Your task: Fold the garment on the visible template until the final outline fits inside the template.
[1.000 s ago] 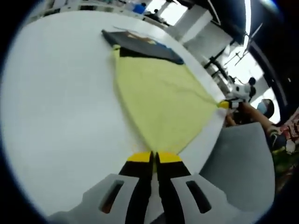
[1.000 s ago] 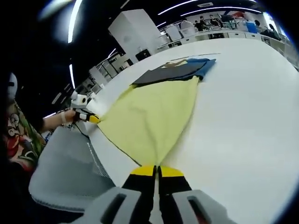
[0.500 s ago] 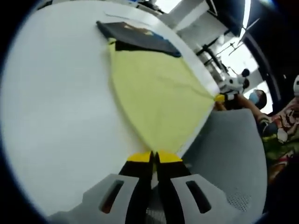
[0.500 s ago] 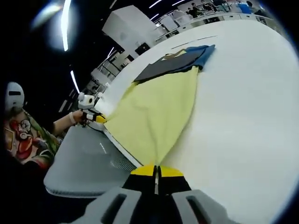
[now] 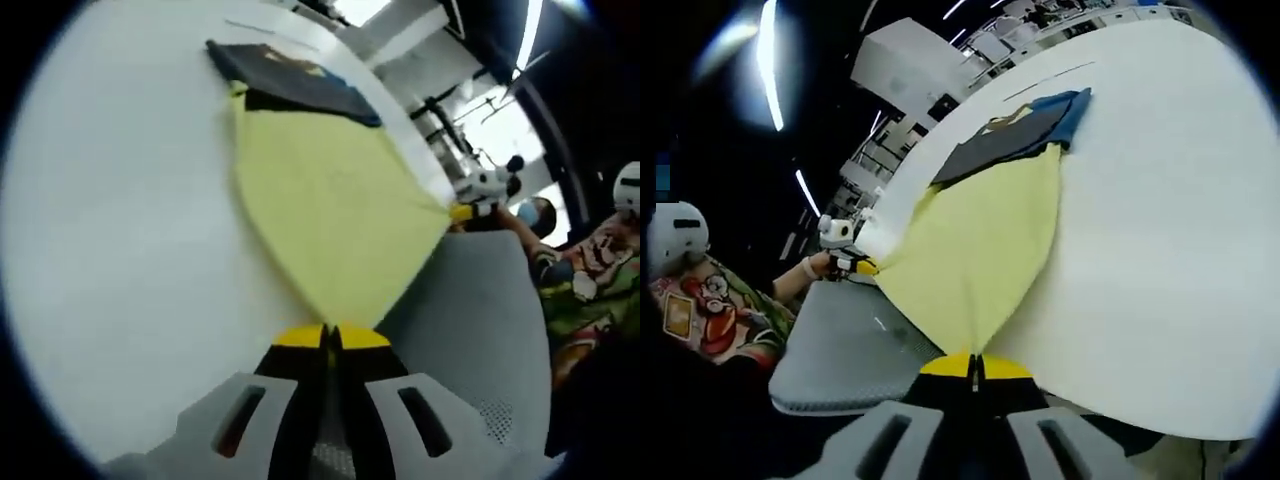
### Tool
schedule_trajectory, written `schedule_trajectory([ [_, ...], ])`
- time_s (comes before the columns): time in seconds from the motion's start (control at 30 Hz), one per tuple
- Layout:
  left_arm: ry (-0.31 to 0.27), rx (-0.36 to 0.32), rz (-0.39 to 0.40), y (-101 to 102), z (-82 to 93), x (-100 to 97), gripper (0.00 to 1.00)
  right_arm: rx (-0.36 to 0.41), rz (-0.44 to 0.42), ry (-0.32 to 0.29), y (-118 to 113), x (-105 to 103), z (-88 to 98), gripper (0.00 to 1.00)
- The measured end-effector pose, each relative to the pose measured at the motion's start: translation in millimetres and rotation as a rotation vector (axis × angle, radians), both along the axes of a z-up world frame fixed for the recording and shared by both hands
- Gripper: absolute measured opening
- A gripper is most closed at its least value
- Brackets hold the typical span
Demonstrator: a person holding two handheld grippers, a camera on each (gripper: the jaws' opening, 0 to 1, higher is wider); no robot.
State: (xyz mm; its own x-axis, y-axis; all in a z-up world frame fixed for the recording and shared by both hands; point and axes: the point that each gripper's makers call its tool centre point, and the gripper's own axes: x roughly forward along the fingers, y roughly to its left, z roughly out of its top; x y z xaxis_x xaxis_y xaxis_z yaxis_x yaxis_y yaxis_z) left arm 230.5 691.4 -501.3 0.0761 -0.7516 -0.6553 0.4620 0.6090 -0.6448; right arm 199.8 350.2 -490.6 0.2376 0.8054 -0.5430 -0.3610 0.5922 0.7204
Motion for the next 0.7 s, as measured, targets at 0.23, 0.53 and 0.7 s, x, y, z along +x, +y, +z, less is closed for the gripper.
schedule_trajectory([
  [0.23, -0.037, -0.047, 0.032, 1.4, 25.8, 11.1, 0.00, 0.058, -0.043, -0.045, 1.6, 13.0, 31.8, 0.00],
  [0.53, -0.117, -0.132, 0.078, -7.1, 62.1, 48.3, 0.00, 0.171, -0.127, -0.142, 3.9, 55.0, 71.2, 0.00],
  [0.7, -0.168, -0.180, 0.110, -4.6, 78.8, 81.0, 0.00, 0.203, -0.174, -0.173, 0.0, 77.8, 83.2, 0.00],
])
